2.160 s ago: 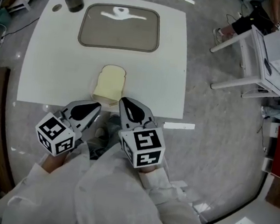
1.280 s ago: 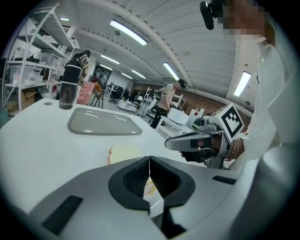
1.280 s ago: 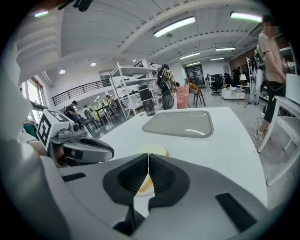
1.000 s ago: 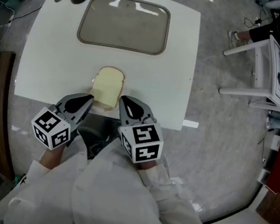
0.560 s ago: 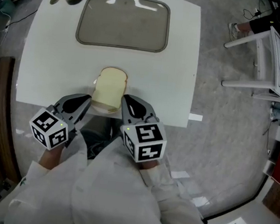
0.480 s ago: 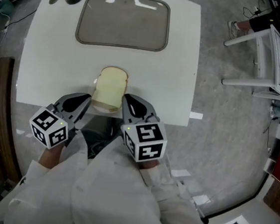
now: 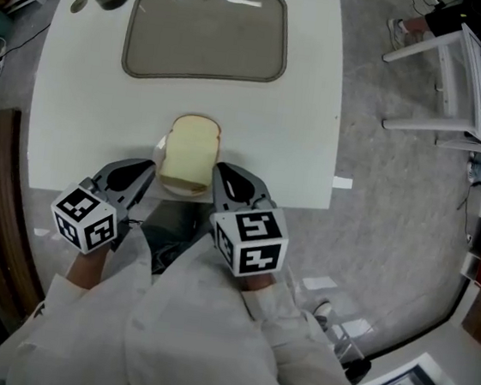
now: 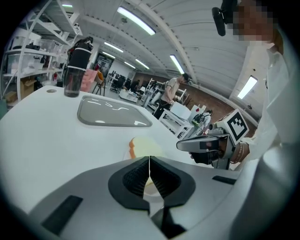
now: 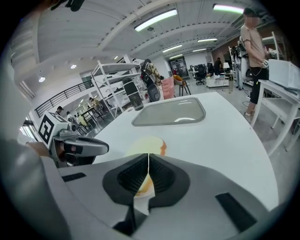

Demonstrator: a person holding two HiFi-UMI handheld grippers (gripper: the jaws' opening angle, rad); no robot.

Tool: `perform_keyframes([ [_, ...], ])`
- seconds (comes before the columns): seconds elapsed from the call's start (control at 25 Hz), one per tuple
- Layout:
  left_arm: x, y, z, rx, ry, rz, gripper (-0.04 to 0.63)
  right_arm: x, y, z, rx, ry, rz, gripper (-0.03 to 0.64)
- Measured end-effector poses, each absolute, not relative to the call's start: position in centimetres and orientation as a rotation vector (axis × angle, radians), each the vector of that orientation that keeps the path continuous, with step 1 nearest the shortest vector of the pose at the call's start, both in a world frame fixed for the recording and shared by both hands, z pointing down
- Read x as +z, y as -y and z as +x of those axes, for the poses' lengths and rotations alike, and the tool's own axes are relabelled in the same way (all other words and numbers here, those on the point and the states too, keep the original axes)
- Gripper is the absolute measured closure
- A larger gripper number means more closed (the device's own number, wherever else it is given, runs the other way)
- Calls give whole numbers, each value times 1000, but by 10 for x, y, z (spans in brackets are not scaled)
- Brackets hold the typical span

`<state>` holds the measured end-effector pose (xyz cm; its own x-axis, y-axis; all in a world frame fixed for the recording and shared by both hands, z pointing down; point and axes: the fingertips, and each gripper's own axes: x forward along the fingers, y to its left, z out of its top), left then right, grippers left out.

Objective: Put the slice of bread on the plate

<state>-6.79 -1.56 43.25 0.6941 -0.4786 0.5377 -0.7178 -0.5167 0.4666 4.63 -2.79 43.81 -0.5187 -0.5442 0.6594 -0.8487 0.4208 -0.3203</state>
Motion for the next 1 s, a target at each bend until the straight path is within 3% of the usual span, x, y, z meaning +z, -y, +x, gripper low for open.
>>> perform_keyframes([
  [1.0, 482, 29, -82, 628, 860, 2146, 581, 483, 21, 66, 1000, 2072, 1283, 598],
])
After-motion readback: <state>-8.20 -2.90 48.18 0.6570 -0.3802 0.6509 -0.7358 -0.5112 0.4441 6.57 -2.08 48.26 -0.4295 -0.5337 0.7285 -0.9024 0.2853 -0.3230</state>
